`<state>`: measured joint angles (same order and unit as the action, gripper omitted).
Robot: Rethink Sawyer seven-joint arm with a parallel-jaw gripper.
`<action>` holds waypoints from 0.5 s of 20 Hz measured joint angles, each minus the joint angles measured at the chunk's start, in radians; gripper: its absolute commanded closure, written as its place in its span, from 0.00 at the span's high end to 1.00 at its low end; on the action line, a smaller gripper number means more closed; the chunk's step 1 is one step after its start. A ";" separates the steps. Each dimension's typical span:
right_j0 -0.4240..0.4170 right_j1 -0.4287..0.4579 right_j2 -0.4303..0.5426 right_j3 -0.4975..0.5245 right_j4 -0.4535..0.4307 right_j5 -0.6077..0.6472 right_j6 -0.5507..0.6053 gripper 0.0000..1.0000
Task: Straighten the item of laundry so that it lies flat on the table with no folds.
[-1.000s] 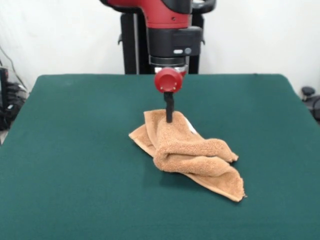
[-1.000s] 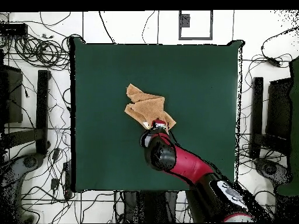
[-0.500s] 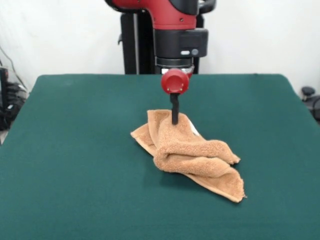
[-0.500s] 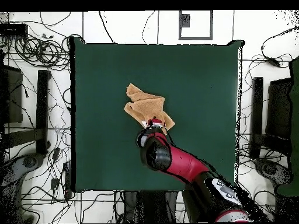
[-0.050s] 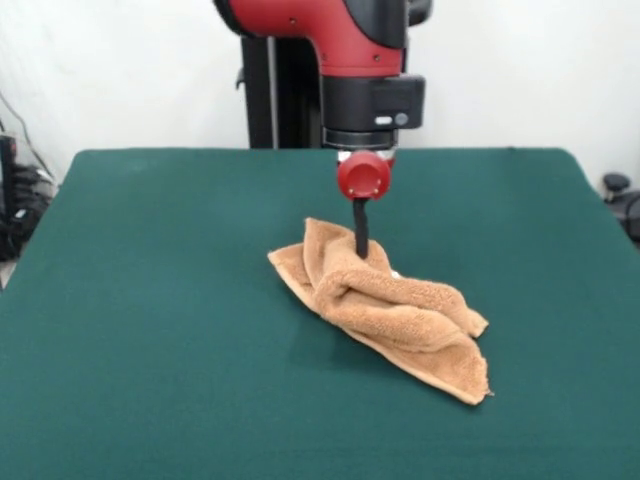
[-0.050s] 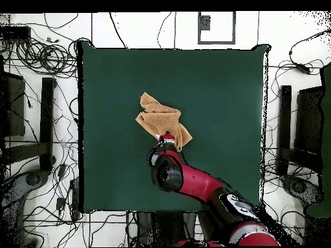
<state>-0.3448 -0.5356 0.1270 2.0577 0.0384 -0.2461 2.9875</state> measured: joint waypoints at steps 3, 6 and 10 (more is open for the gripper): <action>0.016 0.014 -0.006 -0.002 -0.013 -0.026 0.000 1.00; 0.027 0.021 -0.010 -0.004 -0.021 -0.041 0.000 1.00; 0.040 0.021 -0.018 -0.006 -0.022 -0.042 0.000 1.00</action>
<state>-0.3045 -0.5141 0.1090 2.0518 0.0164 -0.2885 2.9875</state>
